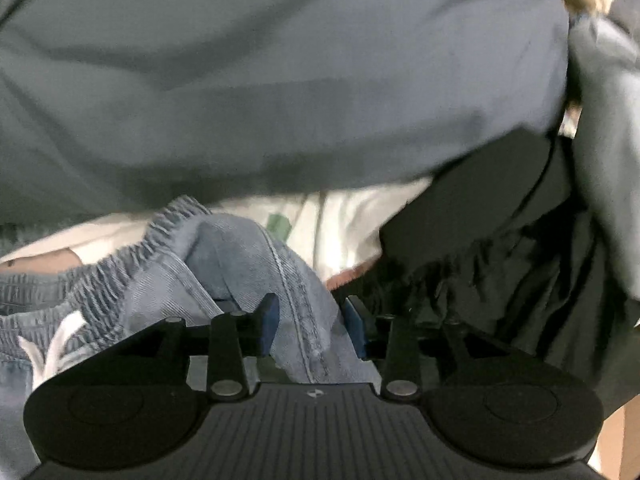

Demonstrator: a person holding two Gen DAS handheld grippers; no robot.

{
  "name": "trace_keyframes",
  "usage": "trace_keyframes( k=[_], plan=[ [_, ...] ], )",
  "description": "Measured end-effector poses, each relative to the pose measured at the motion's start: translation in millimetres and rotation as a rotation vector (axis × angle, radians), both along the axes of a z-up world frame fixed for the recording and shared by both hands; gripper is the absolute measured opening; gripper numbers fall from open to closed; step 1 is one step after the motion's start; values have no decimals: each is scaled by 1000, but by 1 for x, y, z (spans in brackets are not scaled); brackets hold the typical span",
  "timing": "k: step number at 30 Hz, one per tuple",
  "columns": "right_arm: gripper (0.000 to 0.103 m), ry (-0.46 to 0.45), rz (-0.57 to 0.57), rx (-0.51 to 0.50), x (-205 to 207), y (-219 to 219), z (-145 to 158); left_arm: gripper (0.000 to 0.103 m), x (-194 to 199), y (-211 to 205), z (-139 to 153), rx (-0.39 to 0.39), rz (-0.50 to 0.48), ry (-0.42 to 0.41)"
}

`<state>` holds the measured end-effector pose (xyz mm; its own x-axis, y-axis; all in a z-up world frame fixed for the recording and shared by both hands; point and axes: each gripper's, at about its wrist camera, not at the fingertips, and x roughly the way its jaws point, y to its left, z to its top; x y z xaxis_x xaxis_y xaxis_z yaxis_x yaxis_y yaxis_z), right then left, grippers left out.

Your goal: Fold clothes

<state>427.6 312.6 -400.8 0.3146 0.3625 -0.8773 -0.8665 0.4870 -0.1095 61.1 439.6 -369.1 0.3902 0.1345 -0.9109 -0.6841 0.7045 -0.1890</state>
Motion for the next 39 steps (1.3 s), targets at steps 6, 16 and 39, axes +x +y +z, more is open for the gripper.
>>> trace_keyframes(
  k=[6, 16, 39],
  plan=[
    [10, -6, 69, -79, -3, -5, -9, 14, 2, -2, -4, 2, -1, 4],
    [2, -178, 101, -58, -14, -8, 28, 7, -8, -2, 23, 101, 9, -34],
    [41, -166, 32, 42, -18, -70, 101, 18, 2, -30, 37, 212, 15, 36]
  ],
)
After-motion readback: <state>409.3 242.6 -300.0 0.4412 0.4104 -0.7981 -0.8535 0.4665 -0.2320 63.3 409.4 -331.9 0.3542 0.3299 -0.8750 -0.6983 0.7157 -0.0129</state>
